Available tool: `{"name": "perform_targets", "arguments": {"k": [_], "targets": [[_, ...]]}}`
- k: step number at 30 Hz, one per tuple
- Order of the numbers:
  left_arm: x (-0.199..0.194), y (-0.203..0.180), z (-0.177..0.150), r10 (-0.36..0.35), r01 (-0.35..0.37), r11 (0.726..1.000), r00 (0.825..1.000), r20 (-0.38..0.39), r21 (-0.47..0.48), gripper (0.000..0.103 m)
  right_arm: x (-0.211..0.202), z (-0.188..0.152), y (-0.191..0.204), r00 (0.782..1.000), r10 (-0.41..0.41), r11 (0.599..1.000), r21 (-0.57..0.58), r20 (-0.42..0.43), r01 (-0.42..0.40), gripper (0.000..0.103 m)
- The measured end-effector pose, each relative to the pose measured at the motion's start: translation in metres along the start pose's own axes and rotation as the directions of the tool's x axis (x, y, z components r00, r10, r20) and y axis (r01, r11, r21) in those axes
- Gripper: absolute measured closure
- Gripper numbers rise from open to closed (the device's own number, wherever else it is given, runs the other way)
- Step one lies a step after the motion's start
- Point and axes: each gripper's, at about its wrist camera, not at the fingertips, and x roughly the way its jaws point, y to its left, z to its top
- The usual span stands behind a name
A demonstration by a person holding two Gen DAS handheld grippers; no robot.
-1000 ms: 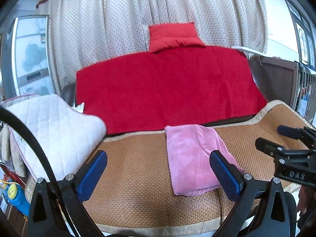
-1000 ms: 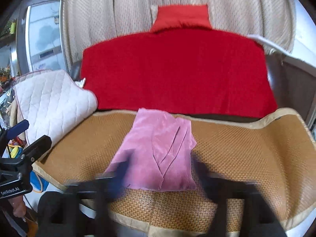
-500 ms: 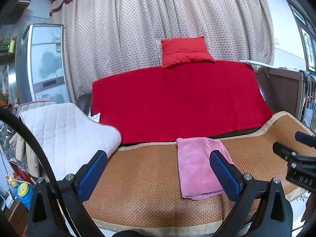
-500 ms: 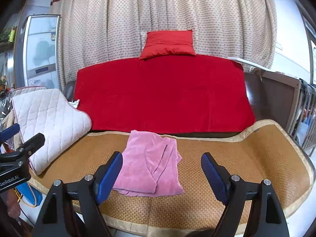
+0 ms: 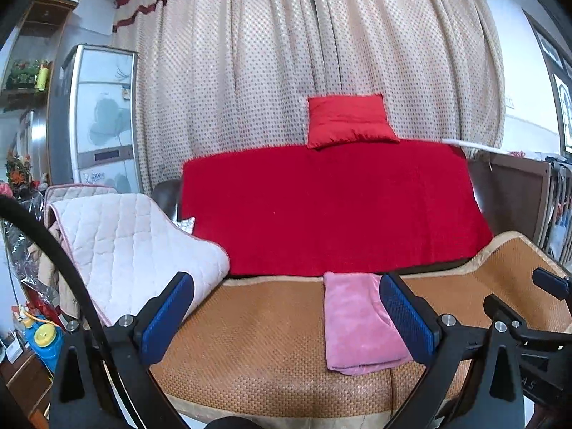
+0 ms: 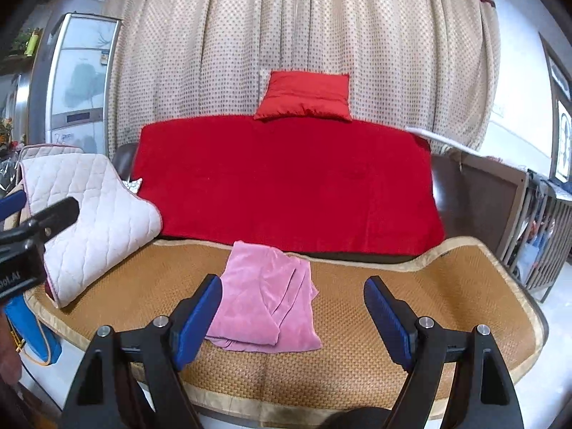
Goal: Fold large clothes
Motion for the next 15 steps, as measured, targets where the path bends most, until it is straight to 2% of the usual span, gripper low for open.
{"name": "perform_targets", "arguments": {"k": [6, 15], "targets": [[-0.012, -0.004, 0.006, 0.032, -0.033, 0.999, 0.999, 0.04, 0.026, 0.0, -0.013, 0.006, -0.003, 1.0, -0.004, 1.0, 0.01, 0.026, 0.004, 0.018], [-0.014, -0.003, 0.009, 0.045, -0.045, 0.999, 0.998, 0.038, 0.003, 0.0, -0.027, 0.011, -0.005, 0.997, -0.039, 0.999, 0.009, 0.073, 0.038, 0.018]]}}
